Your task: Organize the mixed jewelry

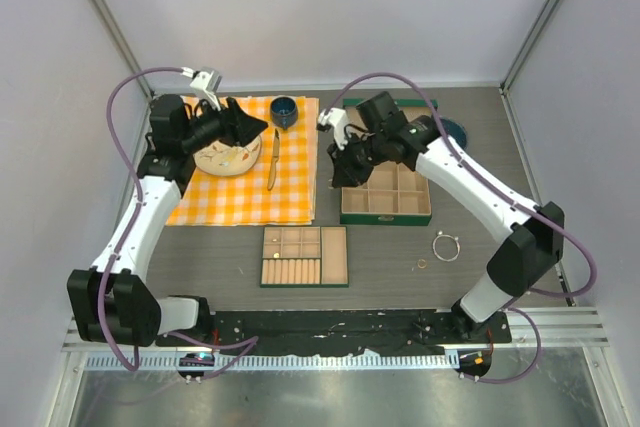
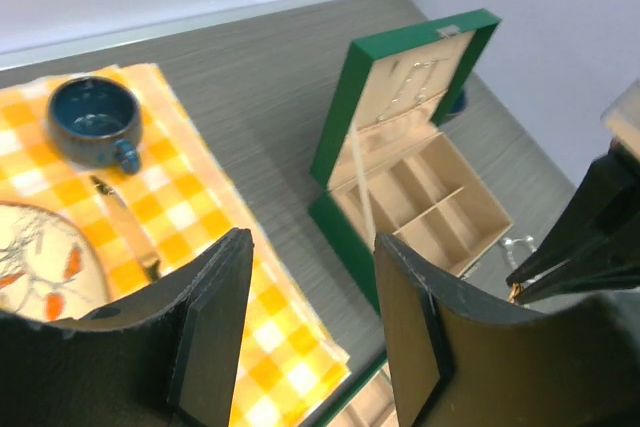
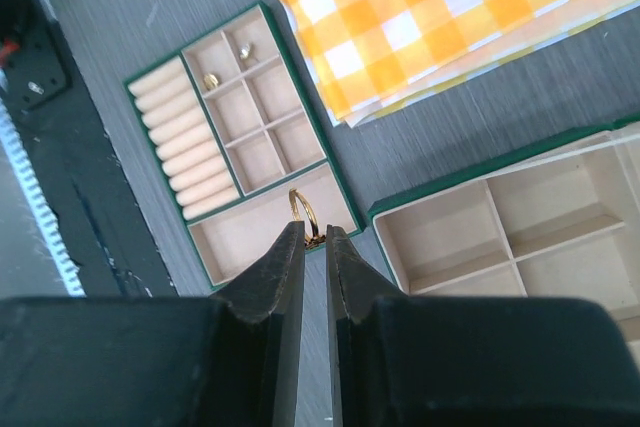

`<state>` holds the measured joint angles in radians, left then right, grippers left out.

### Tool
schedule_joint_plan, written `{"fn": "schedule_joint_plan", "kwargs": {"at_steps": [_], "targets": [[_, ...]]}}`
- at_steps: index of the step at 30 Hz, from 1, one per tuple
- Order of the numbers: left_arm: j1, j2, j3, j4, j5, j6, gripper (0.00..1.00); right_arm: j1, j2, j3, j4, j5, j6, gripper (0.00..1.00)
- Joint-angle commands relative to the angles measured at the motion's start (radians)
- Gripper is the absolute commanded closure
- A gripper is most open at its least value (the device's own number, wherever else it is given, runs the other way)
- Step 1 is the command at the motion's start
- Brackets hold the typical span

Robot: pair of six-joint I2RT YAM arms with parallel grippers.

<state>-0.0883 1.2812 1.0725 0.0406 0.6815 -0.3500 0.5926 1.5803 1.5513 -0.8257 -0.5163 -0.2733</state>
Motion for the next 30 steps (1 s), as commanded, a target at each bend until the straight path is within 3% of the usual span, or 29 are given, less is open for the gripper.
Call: {"fn": "schedule_joint_plan", "kwargs": {"at_steps": [1, 8, 14, 23, 30], "targets": [[0.010, -0.006, 0.072, -0.301, -0.089, 0.192, 0.43, 0.080, 0.044, 0.053, -0.003, 0.162, -0.058, 0.94], [0.021, -0.016, 0.127, -0.490, -0.240, 0.292, 0.36, 0.327, 0.086, -0.006, 0.025, 0.386, -0.154, 0.94], [0.059, -0.002, 0.150, -0.559, -0.255, 0.318, 0.36, 0.484, 0.067, -0.114, 0.079, 0.501, -0.271, 0.94], [0.081, 0.064, 0.164, -0.580, -0.165, 0.310, 0.36, 0.630, 0.032, -0.307, 0.256, 0.798, -0.481, 0.95], [0.082, 0.102, 0.216, -0.613, -0.146, 0.306, 0.36, 0.684, 0.033, -0.330, 0.298, 0.923, -0.569, 0.95]]}}
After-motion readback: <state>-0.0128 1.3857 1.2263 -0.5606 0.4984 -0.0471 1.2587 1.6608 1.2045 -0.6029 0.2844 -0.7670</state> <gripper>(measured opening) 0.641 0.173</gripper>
